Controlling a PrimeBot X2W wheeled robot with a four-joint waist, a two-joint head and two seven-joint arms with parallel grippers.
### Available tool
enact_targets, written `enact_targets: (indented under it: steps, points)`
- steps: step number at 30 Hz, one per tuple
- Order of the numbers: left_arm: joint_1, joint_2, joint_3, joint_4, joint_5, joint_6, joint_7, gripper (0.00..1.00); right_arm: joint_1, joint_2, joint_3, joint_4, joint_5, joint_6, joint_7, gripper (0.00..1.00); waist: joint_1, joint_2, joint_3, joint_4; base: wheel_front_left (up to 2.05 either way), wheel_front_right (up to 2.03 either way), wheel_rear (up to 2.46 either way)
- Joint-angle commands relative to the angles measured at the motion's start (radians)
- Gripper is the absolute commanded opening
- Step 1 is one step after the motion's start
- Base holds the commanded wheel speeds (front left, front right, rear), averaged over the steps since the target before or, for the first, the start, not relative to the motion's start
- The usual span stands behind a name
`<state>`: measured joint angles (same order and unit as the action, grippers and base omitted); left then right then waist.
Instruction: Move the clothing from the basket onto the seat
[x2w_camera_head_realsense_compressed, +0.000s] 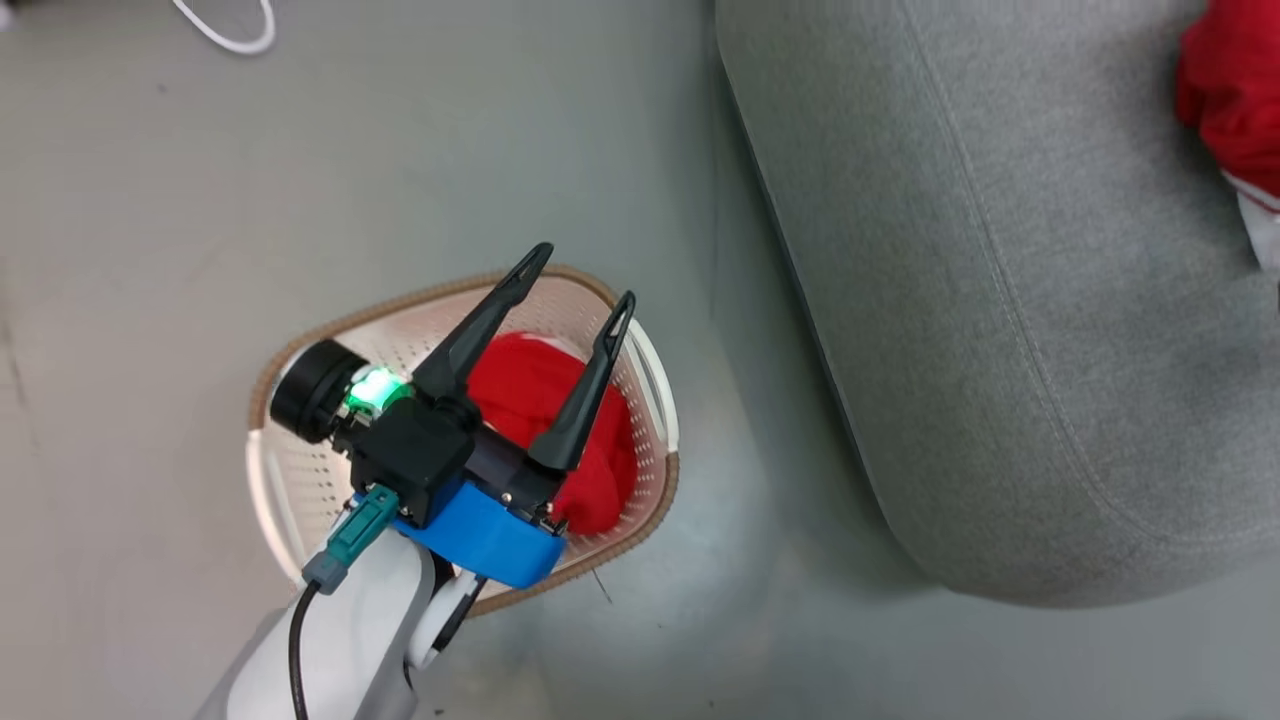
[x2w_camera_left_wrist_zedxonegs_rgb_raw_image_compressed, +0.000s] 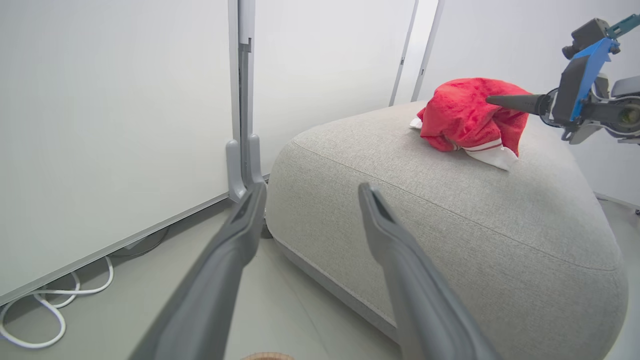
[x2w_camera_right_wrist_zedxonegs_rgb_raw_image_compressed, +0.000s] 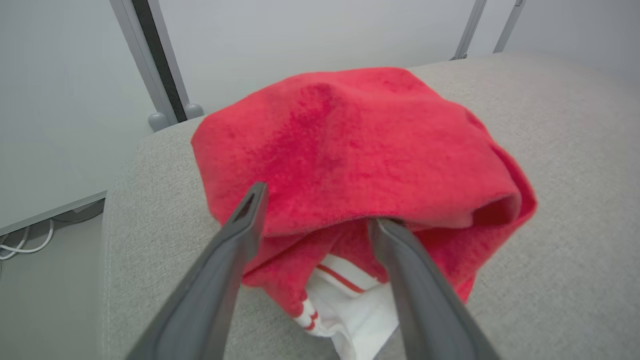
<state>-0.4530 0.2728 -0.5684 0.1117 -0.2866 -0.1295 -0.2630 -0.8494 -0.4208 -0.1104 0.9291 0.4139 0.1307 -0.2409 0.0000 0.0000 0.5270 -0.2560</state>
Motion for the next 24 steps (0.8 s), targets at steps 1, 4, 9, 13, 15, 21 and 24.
enact_targets:
  steps: [1, 4, 9, 13, 15, 21, 24]
  points:
    - [0.012, -0.002, 0.004, 0.006, -0.003, -0.001, -0.003, 1.00, 0.018, -0.005, 0.001, -0.007, -0.007, 0.000, -0.008, 1.00, 0.0000, 0.0000, -0.050, 0.029, 0.00, 0.00, 0.00]
    - [0.042, -0.033, 0.049, 0.024, -0.008, -0.001, -0.003, 1.00, 0.080, 0.004, 0.012, -0.048, -0.028, 0.000, -0.009, 1.00, 0.0000, 0.0000, -0.106, 0.056, 0.00, 0.00, 0.00]
    - [0.122, -0.079, 0.127, 0.050, -0.010, -0.001, -0.003, 1.00, 0.199, 0.038, 0.030, -0.146, -0.070, 0.000, 0.003, 1.00, 0.0000, 0.0000, -0.205, 0.093, 0.00, 0.00, 0.00]
    - [0.194, -0.103, 0.175, 0.073, -0.011, -0.001, -0.003, 1.00, 0.313, 0.081, 0.023, -0.255, -0.102, 0.000, 0.033, 1.00, 0.0000, 0.0000, -0.291, 0.130, 0.00, 0.00, 0.00]
    - [0.227, -0.115, 0.205, 0.091, -0.002, -0.001, -0.003, 1.00, 0.374, 0.100, 0.013, -0.319, -0.121, 0.000, 0.051, 1.00, 0.0000, 0.0000, -0.329, 0.153, 0.00, 0.00, 0.00]
    - [0.312, -0.150, 0.298, 0.129, 0.023, -0.001, -0.003, 1.00, 0.560, 0.190, -0.024, -0.550, -0.189, 0.000, 0.115, 1.00, 0.0000, 0.0000, -0.419, 0.215, 0.00, 0.00, 0.00]
    - [0.345, -0.156, 0.334, 0.133, 0.018, -0.001, -0.003, 1.00, 0.648, 0.241, -0.019, -0.651, -0.212, 0.000, 0.154, 1.00, 0.0000, 0.0000, -0.459, 0.238, 0.00, 0.00, 0.00]
